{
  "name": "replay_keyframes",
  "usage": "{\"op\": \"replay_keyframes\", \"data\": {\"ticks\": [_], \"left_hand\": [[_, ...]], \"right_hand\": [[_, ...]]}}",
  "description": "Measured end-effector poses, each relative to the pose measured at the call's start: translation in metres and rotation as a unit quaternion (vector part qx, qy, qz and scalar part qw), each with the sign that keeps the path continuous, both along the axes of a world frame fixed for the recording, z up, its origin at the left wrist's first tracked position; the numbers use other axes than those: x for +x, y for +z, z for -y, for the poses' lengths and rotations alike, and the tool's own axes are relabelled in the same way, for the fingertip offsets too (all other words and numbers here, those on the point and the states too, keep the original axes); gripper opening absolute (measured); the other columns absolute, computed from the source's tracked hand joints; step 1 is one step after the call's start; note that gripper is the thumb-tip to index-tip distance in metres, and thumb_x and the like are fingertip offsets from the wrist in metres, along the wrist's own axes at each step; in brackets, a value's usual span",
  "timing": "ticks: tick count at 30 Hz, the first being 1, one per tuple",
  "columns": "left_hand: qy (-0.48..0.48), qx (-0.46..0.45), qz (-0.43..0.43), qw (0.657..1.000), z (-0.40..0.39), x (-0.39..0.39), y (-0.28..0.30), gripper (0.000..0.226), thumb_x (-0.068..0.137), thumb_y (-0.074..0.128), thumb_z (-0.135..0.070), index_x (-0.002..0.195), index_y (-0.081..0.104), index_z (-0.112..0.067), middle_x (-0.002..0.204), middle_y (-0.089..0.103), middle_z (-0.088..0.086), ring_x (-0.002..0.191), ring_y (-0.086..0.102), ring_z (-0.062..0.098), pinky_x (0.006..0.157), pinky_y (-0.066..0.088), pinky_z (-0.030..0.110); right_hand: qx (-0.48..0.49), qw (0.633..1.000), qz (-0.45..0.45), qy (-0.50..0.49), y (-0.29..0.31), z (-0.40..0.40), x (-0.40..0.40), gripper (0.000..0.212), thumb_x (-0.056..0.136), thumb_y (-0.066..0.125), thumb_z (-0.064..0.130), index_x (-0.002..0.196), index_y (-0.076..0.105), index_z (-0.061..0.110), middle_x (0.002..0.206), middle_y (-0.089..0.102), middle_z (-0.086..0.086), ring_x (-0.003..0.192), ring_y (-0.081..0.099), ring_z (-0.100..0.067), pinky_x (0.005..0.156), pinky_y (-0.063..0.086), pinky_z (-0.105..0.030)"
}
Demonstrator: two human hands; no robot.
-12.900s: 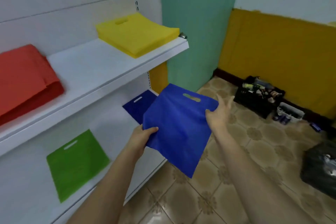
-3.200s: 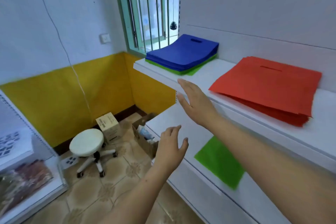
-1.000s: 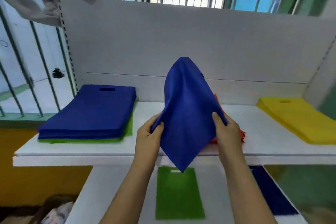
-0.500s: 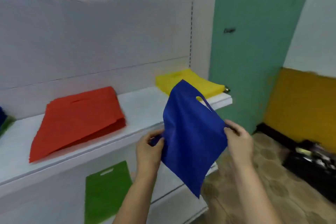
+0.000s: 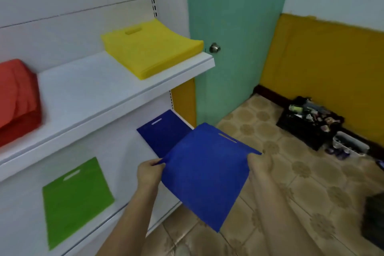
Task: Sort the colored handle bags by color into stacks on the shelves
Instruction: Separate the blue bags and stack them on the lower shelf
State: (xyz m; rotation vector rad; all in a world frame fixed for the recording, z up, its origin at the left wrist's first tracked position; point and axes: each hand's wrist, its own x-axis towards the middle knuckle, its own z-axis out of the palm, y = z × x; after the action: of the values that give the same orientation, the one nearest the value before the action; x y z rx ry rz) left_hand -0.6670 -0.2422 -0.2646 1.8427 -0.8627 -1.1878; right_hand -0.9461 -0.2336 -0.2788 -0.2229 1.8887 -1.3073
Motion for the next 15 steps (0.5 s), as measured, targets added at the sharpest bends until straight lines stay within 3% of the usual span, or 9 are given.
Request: {"op": "replay_keyframes", "data": {"ticks": [2,6,9,11,12,15], "left_hand": [[0.004,0.008,0.003,1.000,0.018,0.011,-0.015,0.021,0.083,0.063,0.008,0.101,0.073,0.002,0.092,0.071,0.016,0.086,0.067,0.030,0.086,0.056,0.043],[-0.001,0.048,-0.029,0.998,0.054,0.031,-0.042,0.017,0.087,0.064,0.005,0.102,0.071,0.001,0.095,0.070,0.016,0.079,0.065,0.026,0.072,0.058,0.033],[-0.008,0.079,-0.036,0.996,0.077,0.047,-0.066,0.022,0.087,0.067,0.001,0.109,0.069,0.004,0.103,0.069,0.018,0.089,0.066,0.029,0.086,0.055,0.039],[-0.014,0.102,-0.024,0.994,0.088,0.057,-0.080,0.022,0.087,0.069,-0.002,0.108,0.069,0.002,0.103,0.069,0.017,0.089,0.065,0.029,0.087,0.055,0.039],[-0.020,0.114,-0.009,0.993,0.092,0.061,-0.088,0.020,0.086,0.070,-0.003,0.105,0.070,0.000,0.103,0.069,0.018,0.090,0.065,0.029,0.087,0.055,0.041],[-0.038,0.143,0.039,0.988,0.100,0.069,-0.109,0.007,0.087,0.068,-0.007,0.094,0.068,-0.008,0.105,0.069,0.020,0.089,0.064,0.030,0.085,0.056,0.044]], "right_hand": [[0.026,1.000,-0.001,0.005,-0.011,0.015,0.007,0.078,0.077,0.050,-0.007,0.150,0.028,0.011,0.136,0.049,-0.013,0.111,0.057,-0.032,0.093,0.053,-0.046],[0.075,0.996,-0.031,0.022,-0.022,0.051,0.020,0.050,0.086,0.054,-0.009,0.134,0.040,-0.011,0.126,0.054,-0.024,0.112,0.055,-0.039,0.091,0.049,-0.048],[0.091,0.993,-0.059,0.043,-0.035,0.085,0.021,0.034,0.087,0.057,-0.002,0.119,0.054,-0.011,0.108,0.063,-0.020,0.102,0.062,-0.038,0.088,0.052,-0.051],[0.095,0.988,-0.086,0.090,-0.046,0.108,0.022,0.010,0.088,0.058,0.005,0.090,0.066,-0.001,0.084,0.064,-0.014,0.084,0.065,-0.033,0.075,0.056,-0.043],[0.102,0.981,-0.111,0.121,-0.054,0.121,0.021,0.014,0.089,0.058,0.007,0.076,0.063,0.006,0.074,0.060,-0.010,0.075,0.061,-0.027,0.065,0.052,-0.035],[0.149,0.929,-0.174,0.290,-0.074,0.163,0.022,0.016,0.090,0.056,0.012,0.076,0.056,0.006,0.065,0.050,-0.005,0.071,0.050,-0.021,0.058,0.037,-0.026]]}}
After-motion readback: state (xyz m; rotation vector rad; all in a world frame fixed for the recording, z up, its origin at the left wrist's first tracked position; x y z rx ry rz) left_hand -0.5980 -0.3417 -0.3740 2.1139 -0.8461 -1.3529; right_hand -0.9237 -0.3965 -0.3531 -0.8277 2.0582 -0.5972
